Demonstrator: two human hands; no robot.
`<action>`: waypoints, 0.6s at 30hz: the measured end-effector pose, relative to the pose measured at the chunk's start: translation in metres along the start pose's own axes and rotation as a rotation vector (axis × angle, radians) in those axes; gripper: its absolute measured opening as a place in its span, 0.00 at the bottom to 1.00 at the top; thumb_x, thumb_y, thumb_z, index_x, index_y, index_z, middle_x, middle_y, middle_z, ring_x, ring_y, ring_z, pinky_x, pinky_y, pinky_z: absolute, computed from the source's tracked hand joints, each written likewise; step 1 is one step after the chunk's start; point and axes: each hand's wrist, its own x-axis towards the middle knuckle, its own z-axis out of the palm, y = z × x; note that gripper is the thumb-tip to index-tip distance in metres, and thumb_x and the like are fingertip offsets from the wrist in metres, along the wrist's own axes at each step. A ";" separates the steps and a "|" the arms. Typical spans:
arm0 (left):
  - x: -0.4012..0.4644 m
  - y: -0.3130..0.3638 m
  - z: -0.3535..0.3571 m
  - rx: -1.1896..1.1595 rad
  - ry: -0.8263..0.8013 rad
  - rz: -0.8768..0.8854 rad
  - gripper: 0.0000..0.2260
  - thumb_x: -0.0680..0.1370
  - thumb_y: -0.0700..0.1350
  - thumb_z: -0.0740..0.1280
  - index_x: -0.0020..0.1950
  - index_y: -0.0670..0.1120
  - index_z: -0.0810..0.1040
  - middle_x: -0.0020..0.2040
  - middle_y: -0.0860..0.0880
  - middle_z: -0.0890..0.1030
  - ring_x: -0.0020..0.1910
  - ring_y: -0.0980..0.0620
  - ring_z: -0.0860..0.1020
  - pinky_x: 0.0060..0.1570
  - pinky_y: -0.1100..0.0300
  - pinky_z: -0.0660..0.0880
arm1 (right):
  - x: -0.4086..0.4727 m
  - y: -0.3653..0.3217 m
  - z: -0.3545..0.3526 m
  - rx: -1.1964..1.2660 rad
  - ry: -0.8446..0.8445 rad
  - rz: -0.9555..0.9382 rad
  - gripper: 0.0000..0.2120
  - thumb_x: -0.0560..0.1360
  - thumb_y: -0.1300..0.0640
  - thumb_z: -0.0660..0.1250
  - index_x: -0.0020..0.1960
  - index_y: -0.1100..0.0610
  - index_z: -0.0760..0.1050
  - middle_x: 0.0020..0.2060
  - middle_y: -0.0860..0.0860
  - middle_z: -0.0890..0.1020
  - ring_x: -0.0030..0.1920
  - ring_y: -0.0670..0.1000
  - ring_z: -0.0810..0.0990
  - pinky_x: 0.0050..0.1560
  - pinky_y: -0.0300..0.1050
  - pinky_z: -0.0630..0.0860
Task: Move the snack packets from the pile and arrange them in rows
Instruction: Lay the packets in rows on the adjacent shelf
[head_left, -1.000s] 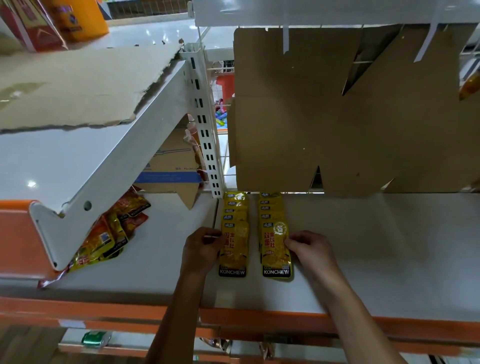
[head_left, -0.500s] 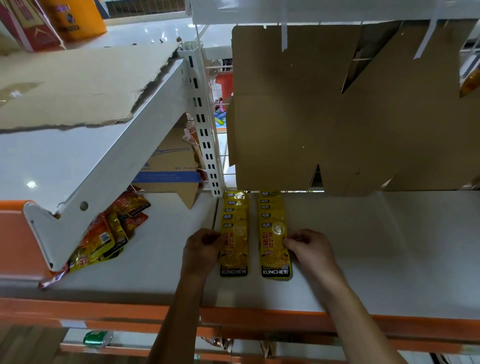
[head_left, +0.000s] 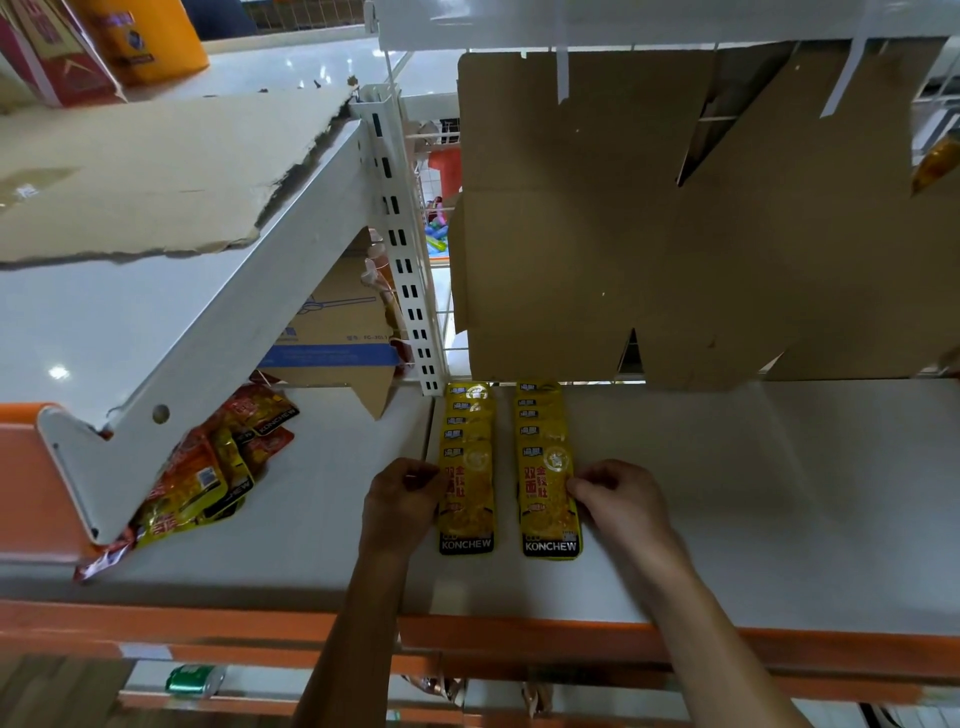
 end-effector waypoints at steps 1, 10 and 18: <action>-0.001 0.001 0.000 0.001 -0.003 -0.003 0.08 0.71 0.49 0.74 0.46 0.47 0.82 0.41 0.47 0.86 0.42 0.44 0.85 0.47 0.39 0.81 | 0.000 0.000 0.000 -0.003 -0.001 -0.001 0.12 0.61 0.47 0.70 0.39 0.52 0.82 0.35 0.50 0.85 0.41 0.53 0.85 0.49 0.60 0.81; -0.001 0.001 -0.002 0.010 -0.010 -0.019 0.14 0.66 0.55 0.74 0.46 0.49 0.82 0.41 0.48 0.86 0.43 0.45 0.85 0.47 0.39 0.82 | -0.002 -0.003 0.000 -0.045 0.017 -0.014 0.05 0.66 0.53 0.72 0.39 0.54 0.82 0.33 0.51 0.84 0.38 0.54 0.85 0.47 0.57 0.82; -0.009 0.006 -0.004 0.045 0.003 -0.026 0.12 0.66 0.54 0.74 0.46 0.51 0.82 0.41 0.49 0.86 0.43 0.47 0.85 0.49 0.41 0.82 | -0.004 -0.009 -0.001 -0.144 0.041 -0.036 0.02 0.70 0.56 0.73 0.39 0.53 0.82 0.32 0.49 0.84 0.38 0.51 0.83 0.40 0.46 0.78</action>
